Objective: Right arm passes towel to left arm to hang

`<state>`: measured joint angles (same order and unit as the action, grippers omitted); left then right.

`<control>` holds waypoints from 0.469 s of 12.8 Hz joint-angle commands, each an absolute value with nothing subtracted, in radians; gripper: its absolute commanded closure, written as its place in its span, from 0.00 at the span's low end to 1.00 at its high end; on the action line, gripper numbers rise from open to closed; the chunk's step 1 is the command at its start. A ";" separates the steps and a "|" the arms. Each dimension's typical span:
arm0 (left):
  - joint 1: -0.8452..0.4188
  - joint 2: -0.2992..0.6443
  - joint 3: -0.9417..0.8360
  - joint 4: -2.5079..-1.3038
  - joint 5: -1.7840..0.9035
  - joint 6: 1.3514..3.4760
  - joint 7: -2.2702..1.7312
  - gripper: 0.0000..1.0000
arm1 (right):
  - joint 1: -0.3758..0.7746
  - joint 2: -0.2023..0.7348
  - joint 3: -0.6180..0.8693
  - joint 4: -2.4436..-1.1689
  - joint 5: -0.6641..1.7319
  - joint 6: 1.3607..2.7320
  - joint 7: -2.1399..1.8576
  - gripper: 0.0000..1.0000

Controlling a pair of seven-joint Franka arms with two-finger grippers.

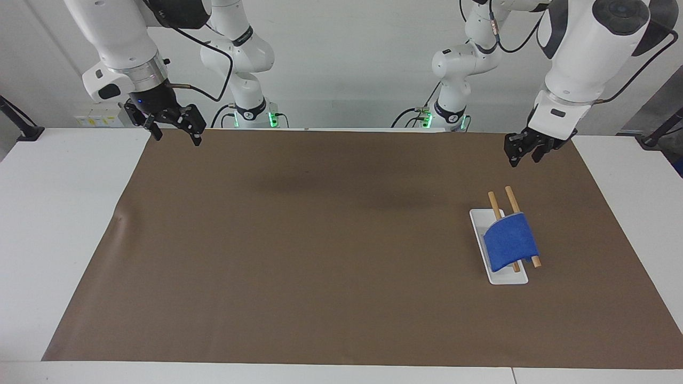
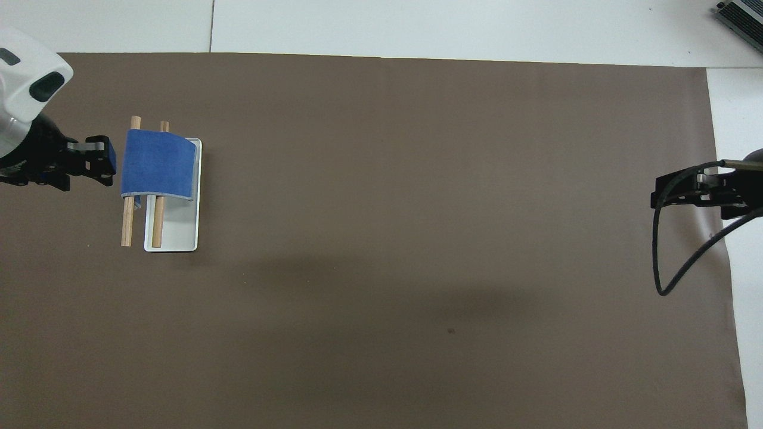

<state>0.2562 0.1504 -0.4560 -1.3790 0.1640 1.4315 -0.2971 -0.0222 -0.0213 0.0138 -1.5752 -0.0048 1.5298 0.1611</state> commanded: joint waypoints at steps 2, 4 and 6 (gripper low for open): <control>0.322 0.138 -0.457 -1.391 0.164 1.399 -0.220 0.49 | -0.035 -0.029 0.011 -1.585 0.020 1.526 0.138 0.00; 0.322 0.126 -0.457 -1.404 0.164 1.410 -0.209 0.49 | -0.034 -0.029 0.012 -1.585 0.020 1.523 0.137 0.00; 0.322 0.106 -0.457 -1.455 0.164 1.426 -0.209 0.49 | -0.034 -0.029 0.012 -1.585 0.020 1.523 0.137 0.00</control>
<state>0.3159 0.1486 -0.4552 -1.3898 0.1639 1.4169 -0.2250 -0.0236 -0.0213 0.0130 -1.5752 -0.0024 1.5298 0.1611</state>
